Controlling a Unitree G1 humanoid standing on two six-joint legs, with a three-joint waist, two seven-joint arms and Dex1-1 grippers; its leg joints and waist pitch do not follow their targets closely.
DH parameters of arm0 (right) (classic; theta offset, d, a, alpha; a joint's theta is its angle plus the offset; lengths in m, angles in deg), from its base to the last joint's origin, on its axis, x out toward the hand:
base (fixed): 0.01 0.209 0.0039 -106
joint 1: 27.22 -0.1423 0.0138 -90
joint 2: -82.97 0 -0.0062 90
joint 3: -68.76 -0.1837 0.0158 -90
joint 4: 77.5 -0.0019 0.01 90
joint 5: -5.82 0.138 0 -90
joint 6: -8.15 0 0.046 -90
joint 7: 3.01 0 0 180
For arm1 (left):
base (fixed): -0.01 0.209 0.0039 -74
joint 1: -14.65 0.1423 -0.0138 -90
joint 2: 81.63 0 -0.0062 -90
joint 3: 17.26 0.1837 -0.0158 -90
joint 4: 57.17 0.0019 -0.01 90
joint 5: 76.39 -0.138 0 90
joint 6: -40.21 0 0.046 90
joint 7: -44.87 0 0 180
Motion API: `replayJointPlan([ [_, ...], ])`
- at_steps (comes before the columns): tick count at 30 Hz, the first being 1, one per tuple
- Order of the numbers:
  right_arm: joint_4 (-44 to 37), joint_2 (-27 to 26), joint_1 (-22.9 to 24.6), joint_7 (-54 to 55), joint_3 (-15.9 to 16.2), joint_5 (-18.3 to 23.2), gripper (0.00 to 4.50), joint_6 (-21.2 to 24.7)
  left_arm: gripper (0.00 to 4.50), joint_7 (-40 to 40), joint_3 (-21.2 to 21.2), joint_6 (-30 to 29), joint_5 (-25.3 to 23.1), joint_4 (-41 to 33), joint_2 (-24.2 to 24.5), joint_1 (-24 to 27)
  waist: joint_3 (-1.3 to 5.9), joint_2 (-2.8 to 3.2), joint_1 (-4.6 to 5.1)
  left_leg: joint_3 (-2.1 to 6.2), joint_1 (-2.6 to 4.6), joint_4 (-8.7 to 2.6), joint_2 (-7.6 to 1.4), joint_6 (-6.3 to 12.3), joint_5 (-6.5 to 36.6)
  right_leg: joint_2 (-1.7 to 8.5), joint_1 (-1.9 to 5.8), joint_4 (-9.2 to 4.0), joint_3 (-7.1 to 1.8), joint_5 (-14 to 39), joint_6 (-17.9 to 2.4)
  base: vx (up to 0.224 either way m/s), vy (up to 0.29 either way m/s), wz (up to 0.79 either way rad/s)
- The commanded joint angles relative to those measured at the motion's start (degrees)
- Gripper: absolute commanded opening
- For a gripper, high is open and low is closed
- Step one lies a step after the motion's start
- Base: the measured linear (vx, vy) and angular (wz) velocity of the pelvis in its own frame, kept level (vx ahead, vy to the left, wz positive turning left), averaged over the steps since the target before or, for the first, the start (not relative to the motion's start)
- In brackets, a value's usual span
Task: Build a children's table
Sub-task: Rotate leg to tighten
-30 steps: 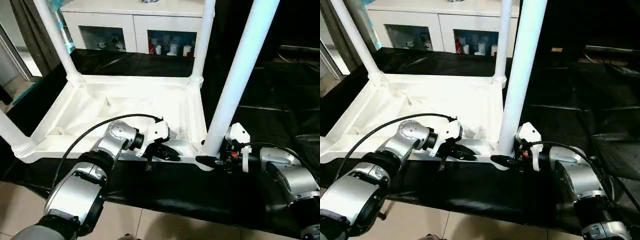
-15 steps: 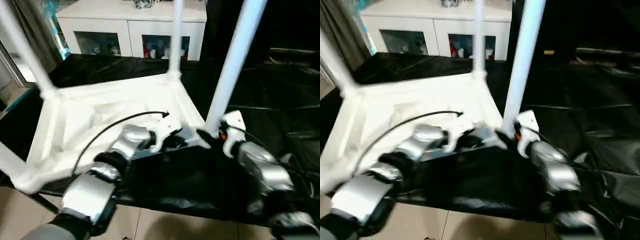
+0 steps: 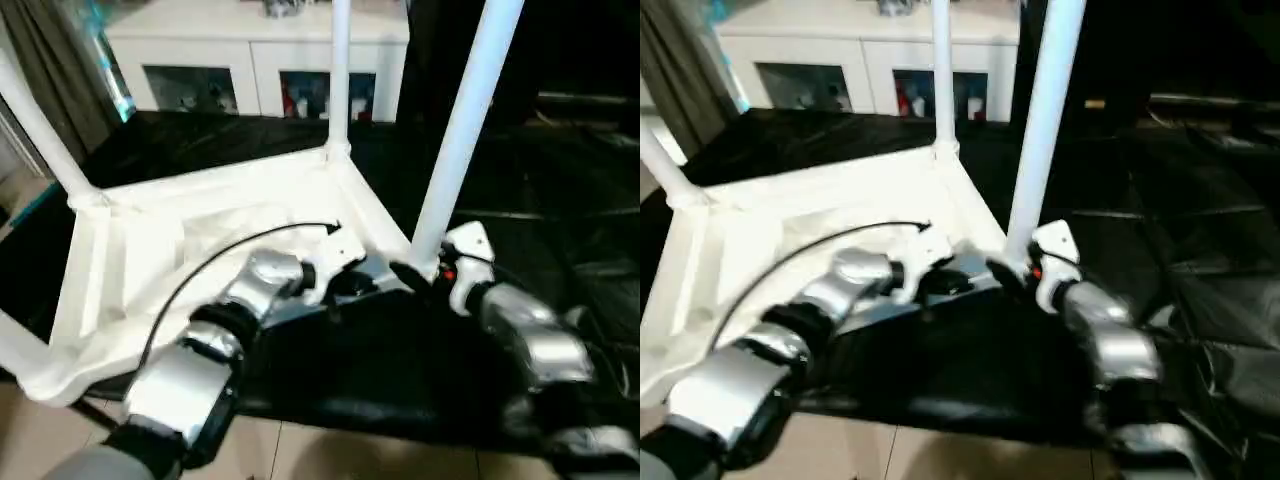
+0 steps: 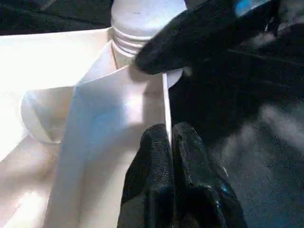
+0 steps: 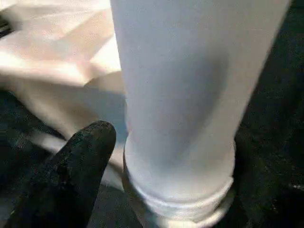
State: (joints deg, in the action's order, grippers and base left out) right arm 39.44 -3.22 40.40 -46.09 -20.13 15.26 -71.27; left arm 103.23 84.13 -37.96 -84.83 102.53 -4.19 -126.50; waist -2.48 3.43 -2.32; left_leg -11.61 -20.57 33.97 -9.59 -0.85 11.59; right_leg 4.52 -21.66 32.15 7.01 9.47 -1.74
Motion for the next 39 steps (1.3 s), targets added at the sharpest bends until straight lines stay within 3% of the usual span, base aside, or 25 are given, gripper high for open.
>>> replayJointPlan([
  [1, -1.9, -0.1, 1.0, -7.9, 5.4, 1.4, 3.82, 0.6, 0.0, 5.0, 2.0, 2.9, 0.1, -2.6, 0.0, -0.1, 3.99, -0.87, -0.46, 2.31, -0.13, -3.41, -4.54, 8.31, 7.4, 5.77, 2.99, -2.91, -3.67, 7.9, -12.1, 0.0, 0.0, 0.0],
  [3, -3.3, 2.4, 1.5, -11.9, 5.5, 2.4, 3.82, 1.2, 0.0, 9.9, 2.2, 3.9, 0.8, -3.6, 1.8, 0.6, 4.22, -1.21, -0.7, 2.24, -0.44, -3.05, -4.57, 10.18, 4.9, 5.84, 2.97, -2.28, -3.63, 3.5, -13.0, 0.0, 0.0, 0.0],
  [5, -4.7, 4.1, 1.9, -15.0, 5.7, 3.1, 3.82, 2.2, 0.0, 13.4, 1.7, 4.2, 1.9, -4.5, 2.9, 1.0, 4.04, -1.12, -1.12, 2.08, -0.53, -2.92, -4.5, 10.91, 4.9, 5.89, 2.82, -2.39, -3.51, 4.4, -13.3, 0.0, 0.0, 0.0],
  [9, -7.7, 7.7, 3.1, -20.4, 6.8, 3.2, 3.82, 3.6, 0.0, 19.5, 0.9, 4.1, 3.1, -5.4, 5.3, 1.6, 3.92, -0.89, -1.77, 2.18, -0.18, -3.1, -4.89, 9.5, 6.4, 5.69, 2.33, -2.63, -3.59, 8.3, -12.5, 0.0, 0.0, 0.0],
  [10, -8.0, 8.0, 3.3, -20.9, 6.9, 3.3, 3.82, 3.7, 0.0, 20.4, 0.9, 4.2, 3.2, -5.6, 5.8, 1.9, 3.81, -1.28, -1.96, 2.15, -0.32, -3.15, -4.87, 8.86, 7.0, 5.84, 2.36, -2.59, -3.68, 9.4, -12.4, 0.0, 0.0, 0.0],
  [14, -8.1, 8.4, 3.5, -21.9, 7.3, 3.4, 3.82, 3.7, 0.0, 22.0, 1.0, 4.4, 3.6, -6.0, 6.6, 2.5, 3.58, -1.24, -2.14, 2.06, -0.17, -3.29, -4.78, 6.8, 8.9, 5.82, 2.15, -3.04, -3.75, 13.0, -11.7, 0.0, 0.0, 0.0],
  [16, -8.1, 8.5, 3.6, -22.3, 7.5, 3.3, 3.57, 3.8, 0.0, 22.3, 1.0, 4.4, 3.7, -6.3, 6.8, 2.7, 3.6, -1.34, -2.32, 2.04, -0.06, -3.29, -4.75, 6.25, 8.9, 5.83, 2.11, -3.09, -3.8, 13.9, -11.3, 0.0, 0.0, 0.0],
  [23, -8.9, 8.1, 4.4, -22.4, 7.7, 3.7, 3.06, 4.9, 0.0, 22.5, 0.5, 4.1, 3.9, -6.8, 6.8, 3.2, 3.83, -1.34, -2.64, 2.01, -0.17, -3.09, -4.72, 7.2, 6.6, 5.74, 2.14, -2.7, -3.77, 10.9, -11.4, 0.0, 0.0, 0.0],
  [28, -4.8, 4.5, 4.4, -12.2, 6.7, 0.0, 2.77, 4.0, 0.0, 13.8, -0.5, 3.0, 3.1, -5.7, 5.0, 2.2, 3.67, -1.34, -2.6, 2.03, -0.2, -3.16, -4.62, 6.25, 7.5, 5.79, 2.03, -2.97, -3.73, 13.2, -10.9, 0.0, 0.0, 0.0],
  [29, -0.6, 1.8, 3.1, -3.0, 5.5, -2.8, 2.75, 3.3, 0.0, 6.6, -0.5, 1.9, 1.5, -4.6, 3.9, 1.3, 3.45, -1.26, -2.14, 2.14, 0.03, -3.4, -4.62, 4.84, 8.9, 5.75, 1.63, -3.28, -3.65, 15.8, -10.5, 0.0, 0.0, 0.0],
  [30, 0.5, 1.0, 2.7, -0.7, 5.0, -3.2, 2.75, 3.6, 0.0, 5.1, -0.7, 1.5, 1.4, -4.3, 3.5, 1.1, 3.11, -1.36, -1.55, 2.27, 0.36, -3.6, -4.22, 3.37, 11.6, 5.77, 1.66, -4.19, -3.35, 21.1, -9.3, 0.0, 0.0, 0.0],
  [32, 3.4, -2.0, 1.6, 6.4, 3.0, -3.1, 2.74, 4.8, 0.0, 0.3, -1.2, -0.1, 1.3, -3.3, 1.8, 0.3, 2.88, -1.46, -1.09, 2.23, 0.9, -3.59, -3.95, 2.31, 13.7, 5.73, 1.54, -5.15, -3.3, 26.8, -7.7, 0.0, 0.0, 0.0],
  [33, 3.8, -2.5, 1.4, 7.3, 2.7, -3.0, 2.74, 4.9, 0.0, -0.4, -1.2, -0.2, 1.2, -3.2, 1.5, 0.2, 2.74, -1.46, -0.79, 2.27, 0.85, -3.65, -3.94, 2.2, 14.2, 5.67, 1.51, -5.25, -3.31, 27.8, -7.3, 0.0, 0.0, 0.0],
  [34, 5.2, -4.4, 0.7, 11.5, 1.5, -2.8, 2.73, 5.4, 0.0, -3.1, -1.3, -0.8, 0.9, -2.7, 0.3, -0.2, 2.61, -0.99, -0.29, 2.53, 1.19, -3.83, -4.04, 1.71, 16.3, 5.69, 1.39, -5.71, -3.18, 30.2, -6.5, 0.0, 0.0, 0.0],
  [36, 7.4, -7.7, -0.7, 18.0, 0.4, -3.1, 2.73, 5.5, 0.0, -8.7, -1.5, -2.5, 0.6, -1.7, -2.4, -0.9, 2.57, -1.21, 0.35, 2.78, 1.38, -4.11, -4.16, 1.14, 18.0, 5.62, 1.42, -5.87, -3.06, 30.5, -6.1, 0.0, 0.0, 0.0],
  [39, 9.0, -10.4, -1.9, 21.9, 0.4, -3.9, 2.73, 5.1, 0.0, -13.2, -1.7, -3.8, 0.7, -0.9, -4.6, -1.6, 2.69, -0.96, 0.63, 2.73, 1.84, -3.98, -3.99, 0.77, 19.0, 5.71, 1.24, -6.08, -3.17, 29.9, -6.6, 0.0, 0.0, 0.0],
])
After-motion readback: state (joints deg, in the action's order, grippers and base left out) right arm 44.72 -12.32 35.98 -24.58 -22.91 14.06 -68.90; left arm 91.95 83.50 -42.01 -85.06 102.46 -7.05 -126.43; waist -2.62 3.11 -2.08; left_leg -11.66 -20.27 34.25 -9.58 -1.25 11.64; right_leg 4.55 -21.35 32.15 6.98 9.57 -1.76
